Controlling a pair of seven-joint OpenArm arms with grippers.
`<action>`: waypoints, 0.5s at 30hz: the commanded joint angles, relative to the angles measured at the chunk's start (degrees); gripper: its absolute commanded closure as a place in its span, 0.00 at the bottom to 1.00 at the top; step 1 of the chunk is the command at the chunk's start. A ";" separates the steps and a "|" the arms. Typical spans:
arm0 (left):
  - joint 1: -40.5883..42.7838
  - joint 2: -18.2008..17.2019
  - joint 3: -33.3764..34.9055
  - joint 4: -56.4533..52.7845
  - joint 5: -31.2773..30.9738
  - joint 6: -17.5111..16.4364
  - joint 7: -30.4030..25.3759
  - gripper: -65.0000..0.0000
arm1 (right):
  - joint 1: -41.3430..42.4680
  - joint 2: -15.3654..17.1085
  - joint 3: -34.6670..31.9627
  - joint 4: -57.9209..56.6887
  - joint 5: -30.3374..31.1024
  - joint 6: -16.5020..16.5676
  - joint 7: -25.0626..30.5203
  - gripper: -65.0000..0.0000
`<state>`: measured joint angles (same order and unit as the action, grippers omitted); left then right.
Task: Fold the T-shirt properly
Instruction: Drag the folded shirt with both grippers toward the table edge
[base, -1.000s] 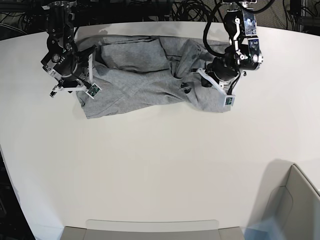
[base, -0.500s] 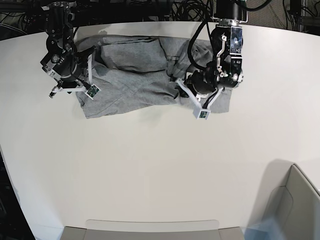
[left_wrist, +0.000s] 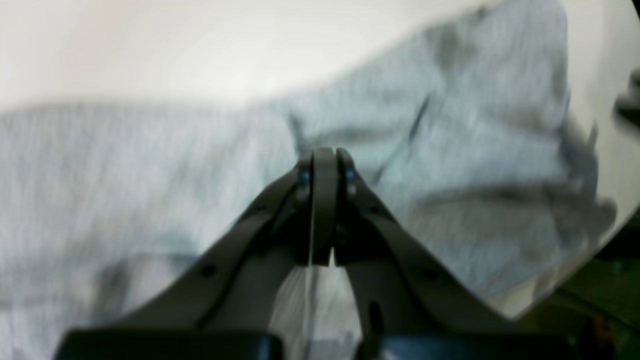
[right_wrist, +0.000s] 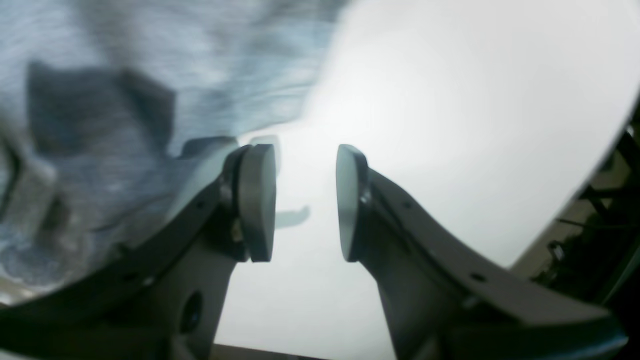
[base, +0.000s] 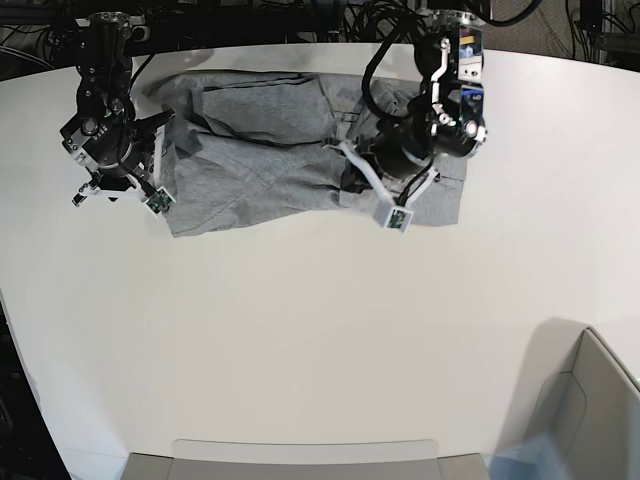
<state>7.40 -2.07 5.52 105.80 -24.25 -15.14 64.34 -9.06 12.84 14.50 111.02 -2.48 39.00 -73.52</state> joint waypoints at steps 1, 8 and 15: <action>0.56 -1.67 -1.61 0.88 0.73 0.32 -0.56 1.00 | 0.66 0.57 0.31 1.02 0.15 1.00 0.24 0.68; 3.02 -5.10 -2.93 -0.35 0.82 0.41 -1.35 1.00 | 1.10 0.48 0.49 0.85 0.15 1.00 0.24 0.68; 6.27 -5.19 -2.31 -1.84 0.38 0.32 -0.64 1.00 | 2.69 0.39 0.57 0.85 0.15 1.00 0.24 0.68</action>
<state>13.80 -7.20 2.92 103.07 -24.03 -14.79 62.85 -7.35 12.67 14.83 110.98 -2.33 39.00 -73.52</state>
